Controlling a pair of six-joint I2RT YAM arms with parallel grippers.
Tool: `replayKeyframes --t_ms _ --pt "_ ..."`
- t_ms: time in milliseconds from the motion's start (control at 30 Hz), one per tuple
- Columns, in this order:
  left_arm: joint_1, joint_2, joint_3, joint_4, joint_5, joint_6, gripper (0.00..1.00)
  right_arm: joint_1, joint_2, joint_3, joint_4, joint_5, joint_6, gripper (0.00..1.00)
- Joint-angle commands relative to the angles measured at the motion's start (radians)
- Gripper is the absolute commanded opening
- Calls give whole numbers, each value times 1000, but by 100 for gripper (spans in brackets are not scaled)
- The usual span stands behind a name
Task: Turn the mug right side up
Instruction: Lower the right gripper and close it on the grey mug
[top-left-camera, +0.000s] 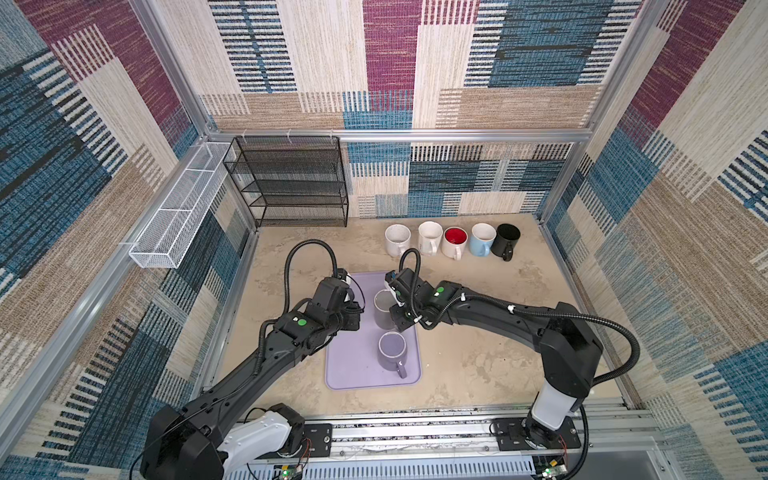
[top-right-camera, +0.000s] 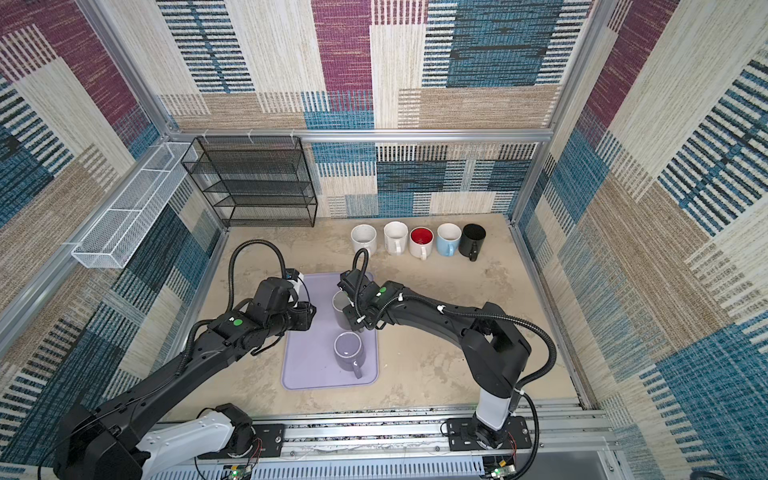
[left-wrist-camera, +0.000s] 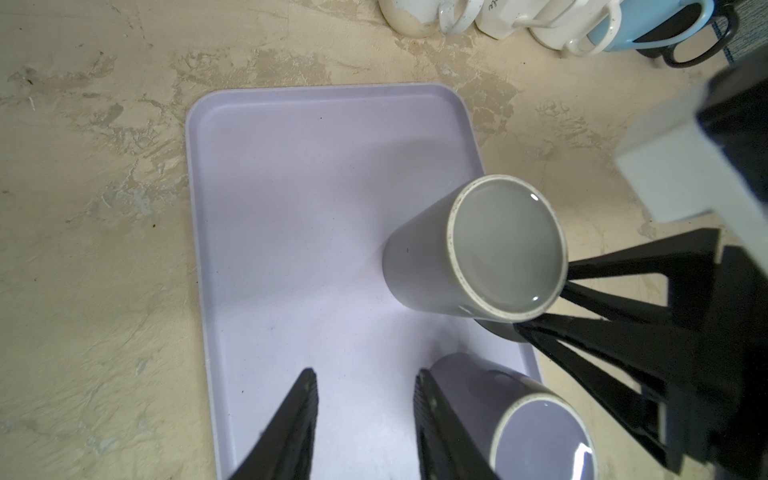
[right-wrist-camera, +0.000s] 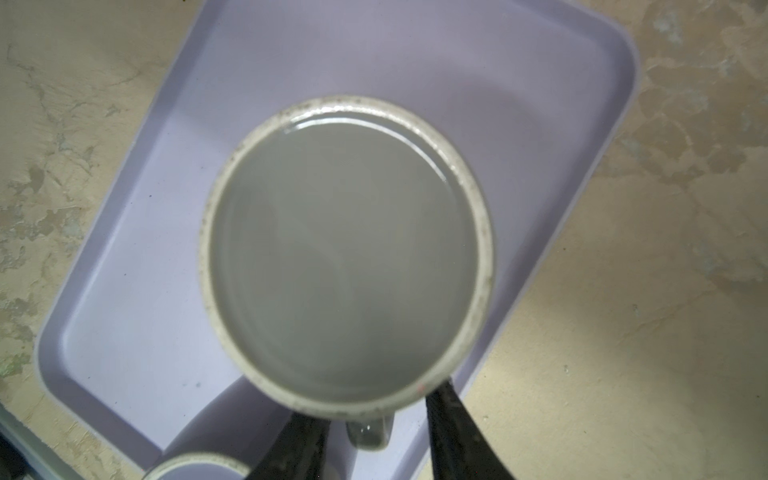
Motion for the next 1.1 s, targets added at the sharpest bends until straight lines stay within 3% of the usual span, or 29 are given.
replayKeyframes --t_ms 0,433,1067 --pt "1 -2 -4 10 6 16 40 2 23 26 -3 39 -8 40" --pt "3 -6 -14 4 -5 21 40 1 150 175 -87 116 -28 33" --pt "8 -17 -31 8 1 19 40 1 237 277 -143 122 -45 29"
